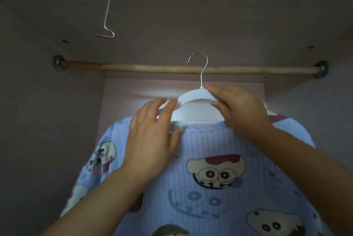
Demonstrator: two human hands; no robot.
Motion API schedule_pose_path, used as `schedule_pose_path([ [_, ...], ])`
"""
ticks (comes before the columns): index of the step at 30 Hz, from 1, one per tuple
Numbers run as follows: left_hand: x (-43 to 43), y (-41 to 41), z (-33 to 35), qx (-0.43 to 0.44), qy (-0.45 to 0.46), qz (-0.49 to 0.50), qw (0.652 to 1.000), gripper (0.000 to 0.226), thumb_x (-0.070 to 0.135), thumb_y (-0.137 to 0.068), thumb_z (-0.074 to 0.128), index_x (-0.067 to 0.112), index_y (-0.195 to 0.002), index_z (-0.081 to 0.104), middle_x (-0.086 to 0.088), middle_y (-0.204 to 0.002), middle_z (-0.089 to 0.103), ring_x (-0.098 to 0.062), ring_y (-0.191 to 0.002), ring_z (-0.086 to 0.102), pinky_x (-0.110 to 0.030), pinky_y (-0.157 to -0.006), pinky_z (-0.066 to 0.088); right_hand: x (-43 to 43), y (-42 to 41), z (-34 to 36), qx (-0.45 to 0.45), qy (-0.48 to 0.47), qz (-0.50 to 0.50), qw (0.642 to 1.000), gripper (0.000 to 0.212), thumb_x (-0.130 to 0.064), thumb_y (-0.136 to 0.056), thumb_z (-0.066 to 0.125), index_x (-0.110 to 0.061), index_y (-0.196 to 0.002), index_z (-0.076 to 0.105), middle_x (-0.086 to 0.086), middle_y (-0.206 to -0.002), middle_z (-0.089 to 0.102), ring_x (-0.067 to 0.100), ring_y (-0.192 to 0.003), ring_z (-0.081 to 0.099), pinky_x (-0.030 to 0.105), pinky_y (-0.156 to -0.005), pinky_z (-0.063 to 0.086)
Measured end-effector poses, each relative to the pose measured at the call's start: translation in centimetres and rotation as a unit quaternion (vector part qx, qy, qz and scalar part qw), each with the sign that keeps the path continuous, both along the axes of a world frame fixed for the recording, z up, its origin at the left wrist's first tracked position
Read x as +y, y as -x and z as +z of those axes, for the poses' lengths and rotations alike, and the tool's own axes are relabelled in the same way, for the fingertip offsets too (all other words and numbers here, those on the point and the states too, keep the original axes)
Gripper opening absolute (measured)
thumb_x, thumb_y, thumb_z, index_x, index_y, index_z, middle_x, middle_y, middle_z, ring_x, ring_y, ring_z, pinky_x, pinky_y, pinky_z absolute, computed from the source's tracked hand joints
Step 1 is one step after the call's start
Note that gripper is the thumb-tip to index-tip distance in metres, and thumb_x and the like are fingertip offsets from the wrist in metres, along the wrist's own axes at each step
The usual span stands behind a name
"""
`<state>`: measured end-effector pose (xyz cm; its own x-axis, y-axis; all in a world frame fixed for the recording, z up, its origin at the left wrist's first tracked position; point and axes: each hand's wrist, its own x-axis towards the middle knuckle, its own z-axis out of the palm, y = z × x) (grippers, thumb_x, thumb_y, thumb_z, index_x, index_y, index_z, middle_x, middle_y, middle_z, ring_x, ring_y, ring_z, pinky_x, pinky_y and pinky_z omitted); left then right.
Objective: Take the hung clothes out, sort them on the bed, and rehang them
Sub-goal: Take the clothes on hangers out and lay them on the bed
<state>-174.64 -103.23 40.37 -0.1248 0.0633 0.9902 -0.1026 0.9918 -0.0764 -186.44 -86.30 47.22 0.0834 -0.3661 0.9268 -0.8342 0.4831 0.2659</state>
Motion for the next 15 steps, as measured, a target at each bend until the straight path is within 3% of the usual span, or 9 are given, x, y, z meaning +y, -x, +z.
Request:
schedule_pose_path([
  [3,0.2,-1.0,-1.8,-0.011,-0.006,-0.001,1.0,0.056,0.044,-0.083,0.045,0.018,-0.132,0.045,-0.008,-0.123,0.055,-0.027,-0.111,0.05,-0.038,-0.094,0.036,0.9,-1.5,-4.0,-0.029,-0.02,-0.007,0.999,0.045,-0.033,-0.092,0.047,-0.029,-0.137,0.046,0.003,-0.114,0.062,0.025,-0.102,0.058,0.041,-0.076,0.05],
  [5,0.6,-1.8,-4.0,-0.04,-0.007,-0.005,0.999,0.055,0.043,-0.084,0.043,0.023,-0.135,0.042,-0.005,-0.119,0.058,-0.026,-0.104,0.055,-0.04,-0.089,0.042,1.8,-2.8,-6.7,-0.022,-0.015,0.015,1.0,0.045,-0.035,-0.089,0.046,-0.026,-0.133,0.052,0.0,-0.102,0.065,0.022,-0.089,0.063,0.037,-0.064,0.052],
  [7,1.2,-2.9,-6.3,-0.063,-0.01,-0.02,0.998,0.05,0.041,-0.087,0.041,0.027,-0.135,0.043,0.0,-0.108,0.063,-0.021,-0.09,0.059,-0.035,-0.078,0.044,2.9,-4.2,-9.2,0.006,0.002,0.02,1.0,0.044,-0.034,-0.087,0.044,-0.023,-0.129,0.055,-0.001,-0.094,0.066,0.017,-0.075,0.064,0.03,-0.052,0.052],
  [11,2.6,-5.2,-10.3,-0.076,-0.007,-0.09,0.993,0.046,0.034,-0.088,0.042,0.028,-0.134,0.042,0.009,-0.076,0.06,-0.011,-0.064,0.052,-0.025,-0.061,0.038,5.3,-7.3,-13.7,0.006,-0.003,-0.024,1.0,0.044,-0.03,-0.085,0.045,-0.027,-0.128,0.052,-0.004,-0.091,0.067,0.009,-0.063,0.061,0.018,-0.044,0.046],
  [15,4.9,-7.6,-14.0,-0.108,-0.024,-0.174,0.978,0.049,0.029,-0.086,0.043,0.029,-0.135,0.039,0.01,-0.07,0.055,-0.009,-0.063,0.048,-0.022,-0.06,0.037,8.5,-11.4,-17.9,-0.038,-0.001,-0.058,0.998,0.044,-0.028,-0.086,0.047,-0.031,-0.13,0.045,-0.004,-0.088,0.066,0.012,-0.057,0.06,0.022,-0.039,0.047],
])
